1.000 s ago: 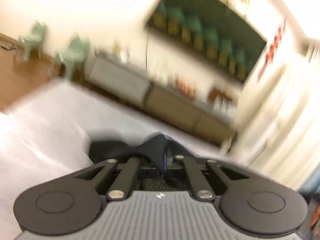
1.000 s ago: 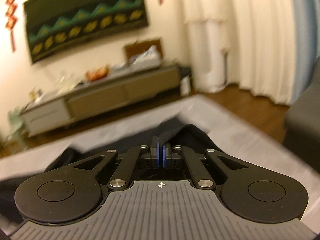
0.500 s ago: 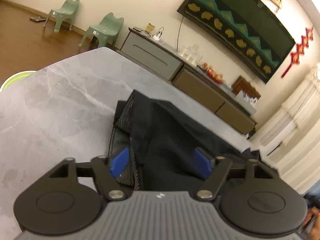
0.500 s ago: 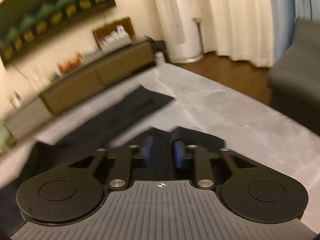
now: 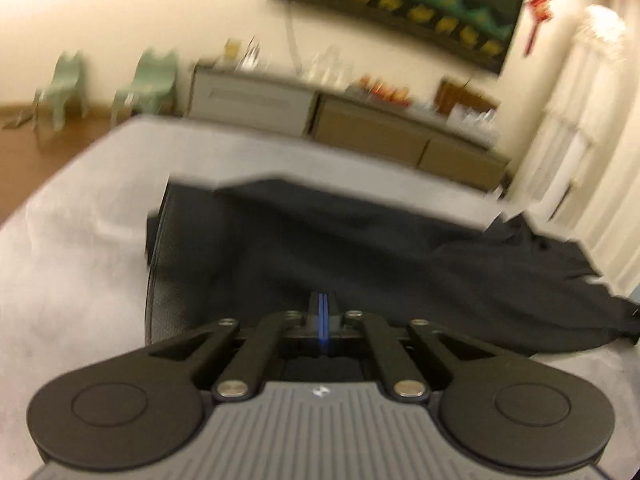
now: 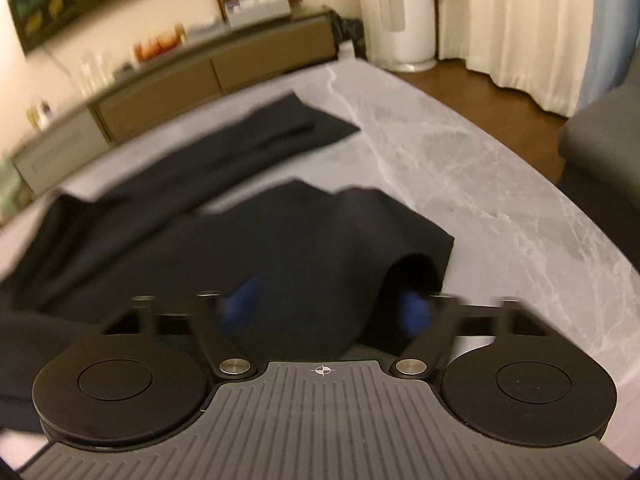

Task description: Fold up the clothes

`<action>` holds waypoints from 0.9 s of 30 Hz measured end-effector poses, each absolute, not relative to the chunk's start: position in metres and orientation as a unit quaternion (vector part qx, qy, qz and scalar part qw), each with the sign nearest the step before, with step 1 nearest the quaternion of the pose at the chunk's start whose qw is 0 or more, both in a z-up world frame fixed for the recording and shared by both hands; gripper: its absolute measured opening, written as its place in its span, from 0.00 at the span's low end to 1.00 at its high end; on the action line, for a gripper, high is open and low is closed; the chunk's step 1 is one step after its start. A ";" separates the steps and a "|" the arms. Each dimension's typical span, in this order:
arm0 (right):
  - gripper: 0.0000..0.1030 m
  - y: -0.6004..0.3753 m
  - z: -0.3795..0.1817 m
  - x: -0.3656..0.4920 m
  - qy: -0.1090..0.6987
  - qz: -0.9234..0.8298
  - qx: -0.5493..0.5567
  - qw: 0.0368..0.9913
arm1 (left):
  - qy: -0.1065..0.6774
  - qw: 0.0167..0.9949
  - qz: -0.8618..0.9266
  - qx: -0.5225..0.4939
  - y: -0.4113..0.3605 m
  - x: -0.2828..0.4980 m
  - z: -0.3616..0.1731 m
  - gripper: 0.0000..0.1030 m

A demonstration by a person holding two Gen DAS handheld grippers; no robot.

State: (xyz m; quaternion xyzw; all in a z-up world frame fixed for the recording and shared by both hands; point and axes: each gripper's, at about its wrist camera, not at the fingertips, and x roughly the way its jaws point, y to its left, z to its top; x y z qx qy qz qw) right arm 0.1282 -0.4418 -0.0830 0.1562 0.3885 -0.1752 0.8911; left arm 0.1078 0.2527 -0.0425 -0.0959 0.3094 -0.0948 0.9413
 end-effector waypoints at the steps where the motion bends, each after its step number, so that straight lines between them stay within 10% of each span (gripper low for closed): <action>1: 0.02 -0.443 -0.085 0.129 0.393 -0.171 0.158 0.890 | 0.288 0.947 -0.101 -0.097 0.255 0.102 -0.037 0.00; 9: 0.00 -0.461 -0.015 0.059 0.239 -0.153 0.203 0.937 | 0.072 0.970 -0.183 -0.141 0.283 0.026 0.015 0.00; 12: 0.04 -0.465 -0.007 0.040 0.219 -0.146 0.217 0.940 | 0.107 0.967 -0.160 -0.165 0.296 0.027 0.007 0.01; 16: 0.40 -0.470 -0.035 0.045 0.285 -0.150 0.253 0.912 | 0.267 0.944 -0.095 -0.170 0.294 0.062 -0.034 0.48; 20: 0.75 -0.475 -0.055 0.040 0.313 -0.148 0.318 0.883 | 0.326 0.934 -0.052 -0.136 0.280 0.074 -0.058 0.72; 27: 0.76 -0.471 -0.093 0.028 0.348 -0.136 0.402 0.836 | 0.367 0.926 -0.057 -0.068 0.240 0.087 -0.078 0.79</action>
